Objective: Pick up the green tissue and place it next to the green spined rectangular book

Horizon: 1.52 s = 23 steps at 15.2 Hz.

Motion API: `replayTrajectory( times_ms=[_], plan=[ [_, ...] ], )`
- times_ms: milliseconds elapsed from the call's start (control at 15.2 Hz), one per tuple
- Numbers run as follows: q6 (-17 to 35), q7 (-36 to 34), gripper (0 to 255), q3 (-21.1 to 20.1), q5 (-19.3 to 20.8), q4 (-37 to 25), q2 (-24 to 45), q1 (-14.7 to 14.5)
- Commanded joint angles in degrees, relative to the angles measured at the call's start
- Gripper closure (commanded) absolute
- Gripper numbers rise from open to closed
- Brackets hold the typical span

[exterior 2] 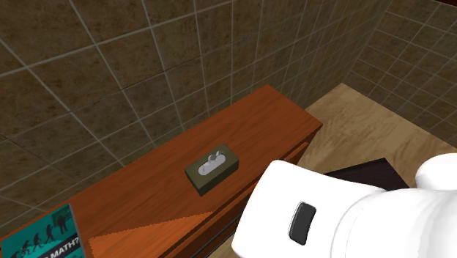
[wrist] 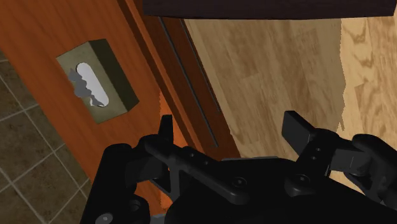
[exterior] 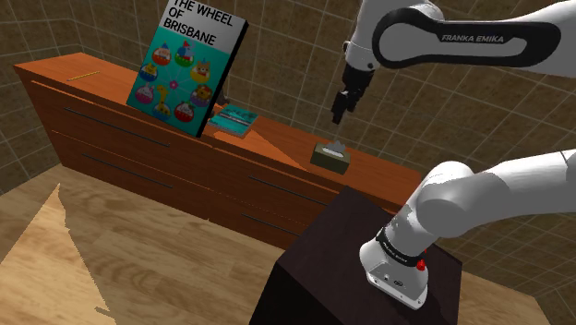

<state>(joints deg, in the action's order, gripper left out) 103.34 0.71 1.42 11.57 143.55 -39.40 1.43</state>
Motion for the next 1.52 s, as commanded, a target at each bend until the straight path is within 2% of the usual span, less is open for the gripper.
replayTrajectory(
  times_ms=[0, 726, 1056, 1452],
  plan=[
    [3.2, 1.2, 0, 1.1, 2.4, 2.0, 1.7, 1.0],
    [20.3, 4.2, 0, 6.5, 16.3, 5.4, 17.5, 7.8],
    [27.5, 3.6, 0, 8.8, 23.7, 3.6, 27.0, 11.2],
    [34.6, 1.6, 0, 11.6, 32.9, -1.3, 39.2, 14.8]
  ],
)
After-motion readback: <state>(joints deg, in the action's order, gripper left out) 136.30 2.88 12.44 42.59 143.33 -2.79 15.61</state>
